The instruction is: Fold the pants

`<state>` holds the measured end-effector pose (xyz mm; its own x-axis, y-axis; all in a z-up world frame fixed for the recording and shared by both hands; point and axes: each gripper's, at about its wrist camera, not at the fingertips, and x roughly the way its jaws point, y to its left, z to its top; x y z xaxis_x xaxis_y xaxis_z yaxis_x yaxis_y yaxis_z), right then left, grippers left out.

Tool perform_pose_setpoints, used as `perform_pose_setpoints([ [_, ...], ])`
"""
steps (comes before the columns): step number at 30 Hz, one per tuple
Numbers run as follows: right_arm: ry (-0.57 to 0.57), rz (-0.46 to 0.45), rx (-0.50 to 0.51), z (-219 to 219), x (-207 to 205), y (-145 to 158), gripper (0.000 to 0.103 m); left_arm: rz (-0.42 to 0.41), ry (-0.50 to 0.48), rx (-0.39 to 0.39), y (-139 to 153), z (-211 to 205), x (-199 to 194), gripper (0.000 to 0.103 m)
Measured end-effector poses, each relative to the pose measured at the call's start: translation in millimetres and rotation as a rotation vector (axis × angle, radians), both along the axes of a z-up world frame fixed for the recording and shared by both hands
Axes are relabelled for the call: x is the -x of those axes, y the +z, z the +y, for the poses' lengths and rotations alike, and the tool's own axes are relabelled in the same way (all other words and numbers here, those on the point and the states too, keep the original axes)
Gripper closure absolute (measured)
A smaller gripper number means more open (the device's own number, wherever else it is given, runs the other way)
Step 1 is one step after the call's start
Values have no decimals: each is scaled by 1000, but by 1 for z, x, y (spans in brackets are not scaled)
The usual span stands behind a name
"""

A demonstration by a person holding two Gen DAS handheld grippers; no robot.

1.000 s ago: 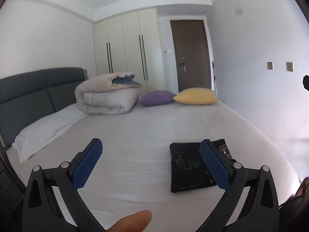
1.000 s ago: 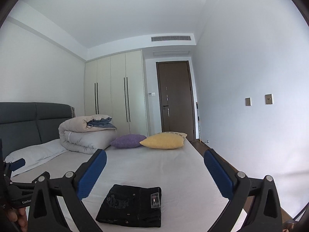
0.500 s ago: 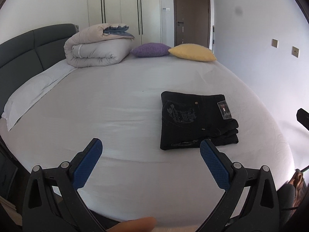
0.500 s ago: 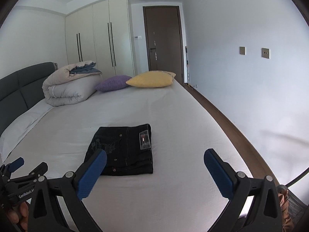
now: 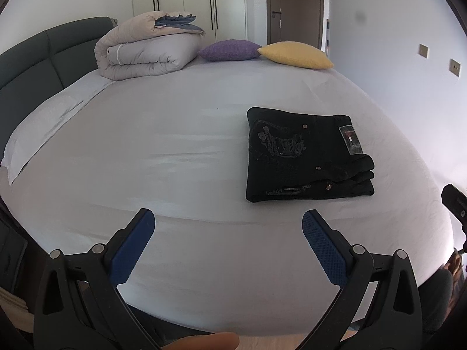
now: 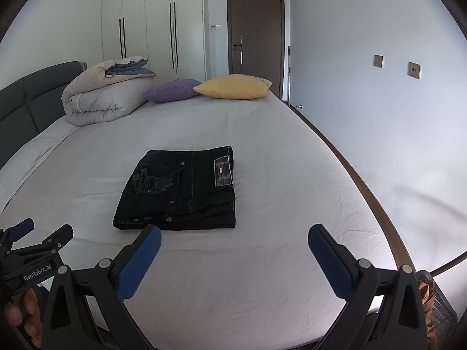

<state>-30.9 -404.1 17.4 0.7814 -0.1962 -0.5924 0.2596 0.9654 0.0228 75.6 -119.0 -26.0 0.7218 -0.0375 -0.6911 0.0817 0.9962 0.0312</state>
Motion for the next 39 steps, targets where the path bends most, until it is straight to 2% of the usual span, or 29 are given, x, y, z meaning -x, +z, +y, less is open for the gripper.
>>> perform_pose_setpoints([
  [12,15,65,-9,-2,-9,-11,0,20,-5,5,-15,-1,-6,0],
  [39,20,85,-15,1,-10,-16,0,31,-13,21,-21,-4,-5,0],
])
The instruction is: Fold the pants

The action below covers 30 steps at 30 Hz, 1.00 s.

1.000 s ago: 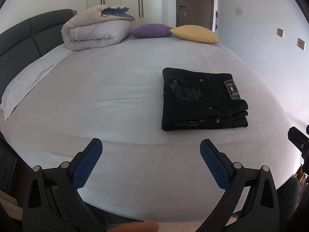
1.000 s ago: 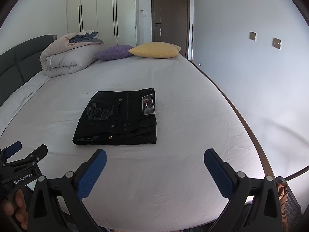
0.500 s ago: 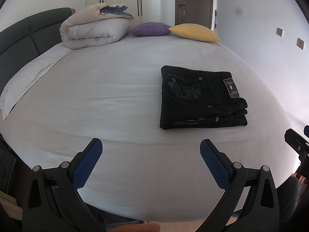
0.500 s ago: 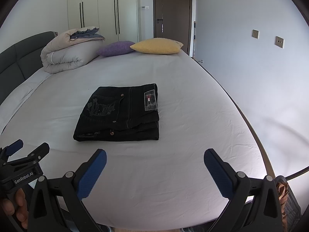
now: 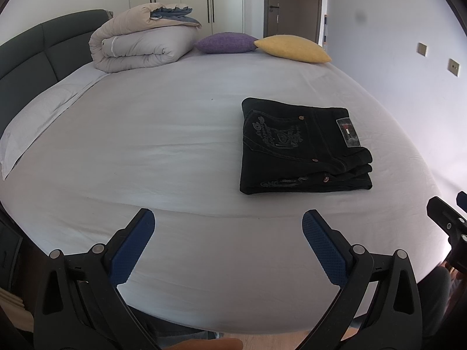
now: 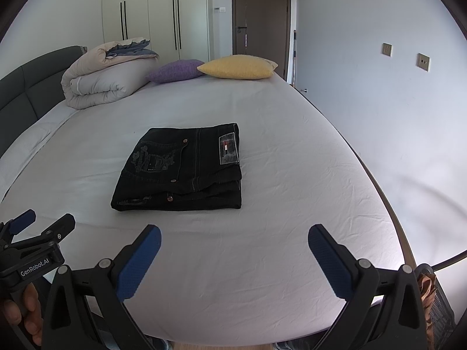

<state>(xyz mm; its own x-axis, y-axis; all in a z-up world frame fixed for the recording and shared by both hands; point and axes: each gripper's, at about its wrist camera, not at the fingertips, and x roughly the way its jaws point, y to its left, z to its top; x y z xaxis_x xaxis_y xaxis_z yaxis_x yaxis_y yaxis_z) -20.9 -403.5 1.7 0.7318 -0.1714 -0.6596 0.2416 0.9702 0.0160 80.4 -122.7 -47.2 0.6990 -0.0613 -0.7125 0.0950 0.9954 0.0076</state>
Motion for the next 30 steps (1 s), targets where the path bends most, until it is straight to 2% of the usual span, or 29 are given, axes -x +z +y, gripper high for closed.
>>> perform_pose_setpoints([
  [30,1,4,-1,4,4,-5,0,5,0,0,-2,-5,2,0],
])
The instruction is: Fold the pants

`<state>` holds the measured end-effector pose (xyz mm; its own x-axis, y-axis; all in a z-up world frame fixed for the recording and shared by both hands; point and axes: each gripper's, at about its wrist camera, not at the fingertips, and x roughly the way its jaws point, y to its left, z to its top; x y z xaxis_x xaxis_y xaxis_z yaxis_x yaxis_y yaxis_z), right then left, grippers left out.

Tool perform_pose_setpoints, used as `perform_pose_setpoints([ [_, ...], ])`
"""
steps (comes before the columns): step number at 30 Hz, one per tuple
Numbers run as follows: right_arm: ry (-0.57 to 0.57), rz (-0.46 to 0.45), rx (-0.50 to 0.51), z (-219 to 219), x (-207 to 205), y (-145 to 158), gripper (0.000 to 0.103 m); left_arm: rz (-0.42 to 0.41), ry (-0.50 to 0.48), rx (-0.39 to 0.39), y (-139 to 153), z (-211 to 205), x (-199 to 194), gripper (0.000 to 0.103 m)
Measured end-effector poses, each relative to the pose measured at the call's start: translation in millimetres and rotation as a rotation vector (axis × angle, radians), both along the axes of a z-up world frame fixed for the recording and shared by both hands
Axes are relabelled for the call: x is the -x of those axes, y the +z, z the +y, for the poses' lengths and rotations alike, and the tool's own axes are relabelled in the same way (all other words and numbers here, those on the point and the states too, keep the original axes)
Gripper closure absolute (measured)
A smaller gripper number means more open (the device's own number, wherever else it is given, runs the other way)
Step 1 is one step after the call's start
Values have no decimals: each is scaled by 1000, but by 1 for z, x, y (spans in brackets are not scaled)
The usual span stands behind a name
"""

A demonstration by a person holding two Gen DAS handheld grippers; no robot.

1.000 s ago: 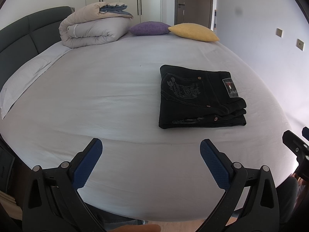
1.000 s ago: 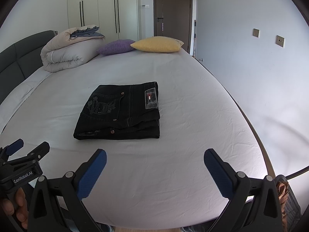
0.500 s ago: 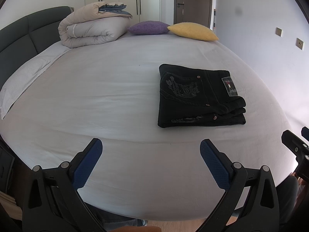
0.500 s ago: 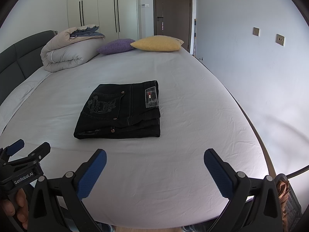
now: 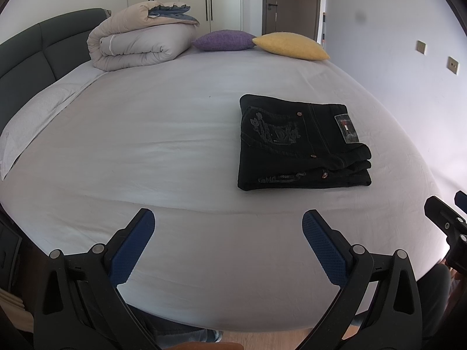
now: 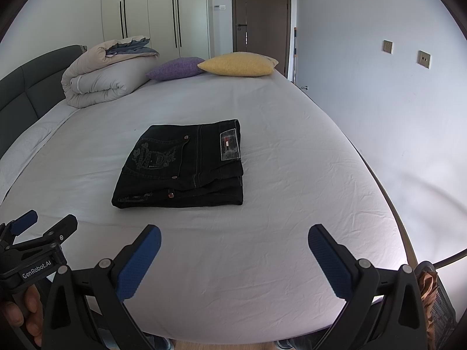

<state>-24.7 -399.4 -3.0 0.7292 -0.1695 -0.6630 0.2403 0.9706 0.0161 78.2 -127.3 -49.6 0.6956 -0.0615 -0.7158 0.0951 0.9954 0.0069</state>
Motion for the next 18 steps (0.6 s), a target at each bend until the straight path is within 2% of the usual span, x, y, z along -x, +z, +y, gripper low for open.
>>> perform_pose_setpoints([
  [18,2,4,-2,4,4,-3,0,2,-8,4,-4,2,2,0],
])
